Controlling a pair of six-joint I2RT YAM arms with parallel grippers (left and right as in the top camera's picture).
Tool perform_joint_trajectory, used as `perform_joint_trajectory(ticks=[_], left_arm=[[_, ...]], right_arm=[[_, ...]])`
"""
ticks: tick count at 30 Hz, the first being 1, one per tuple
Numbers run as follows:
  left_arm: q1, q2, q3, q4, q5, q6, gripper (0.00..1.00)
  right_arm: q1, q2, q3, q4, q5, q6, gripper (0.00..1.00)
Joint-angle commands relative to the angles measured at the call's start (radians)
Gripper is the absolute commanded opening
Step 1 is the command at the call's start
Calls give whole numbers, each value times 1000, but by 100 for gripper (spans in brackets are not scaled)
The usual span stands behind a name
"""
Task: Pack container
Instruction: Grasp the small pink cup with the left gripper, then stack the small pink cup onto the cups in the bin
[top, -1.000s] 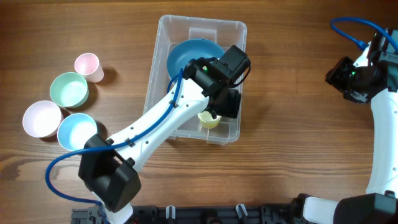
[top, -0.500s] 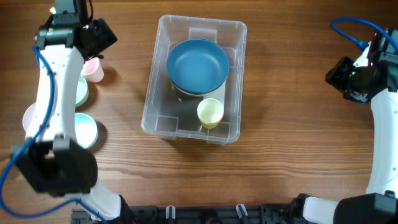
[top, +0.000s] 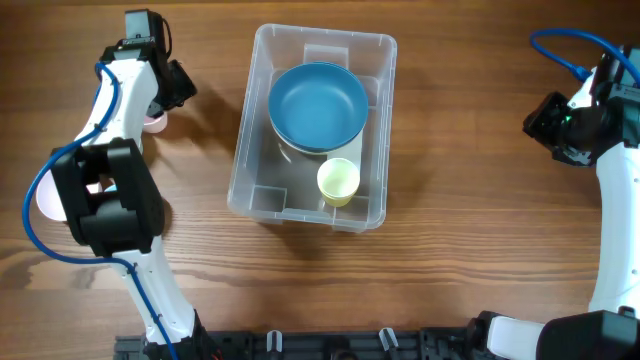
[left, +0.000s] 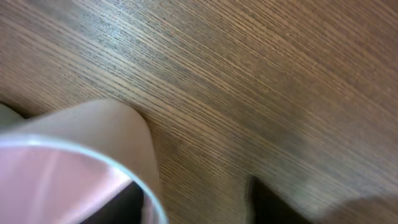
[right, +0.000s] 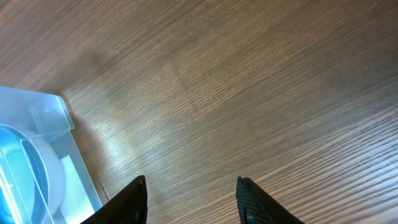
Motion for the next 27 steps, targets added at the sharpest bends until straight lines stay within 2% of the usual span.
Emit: perform_joint_trajectory(ticks=[1, 3, 10, 14, 16, 21, 23, 24, 27], left_arm=[[10, 9, 2, -4, -6, 6, 11], [10, 9, 2, -4, -6, 6, 4], [6, -10, 2, -27, -5, 6, 4], [-66, -180, 2, -128, -5, 7, 4], [-154, -310, 2, -228, -5, 54, 4], [-446, -550, 2, -410, -5, 58, 4], [-568, -573, 2, -427, -5, 57, 4], [-695, -563, 2, -431, -5, 58, 4], [-843, -524, 2, -412, -5, 58, 4]], right_arm=[[2, 10, -2, 1, -8, -13, 47], [2, 10, -2, 2, -8, -13, 47], [2, 10, -2, 2, -8, -13, 47], [2, 10, -2, 2, -8, -12, 47], [2, 10, -2, 2, -9, -12, 47], [2, 10, -2, 2, -9, -12, 47], [2, 10, -2, 2, -9, -12, 47], [2, 10, -2, 2, -9, -12, 47], [2, 10, -2, 1, -9, -12, 47]])
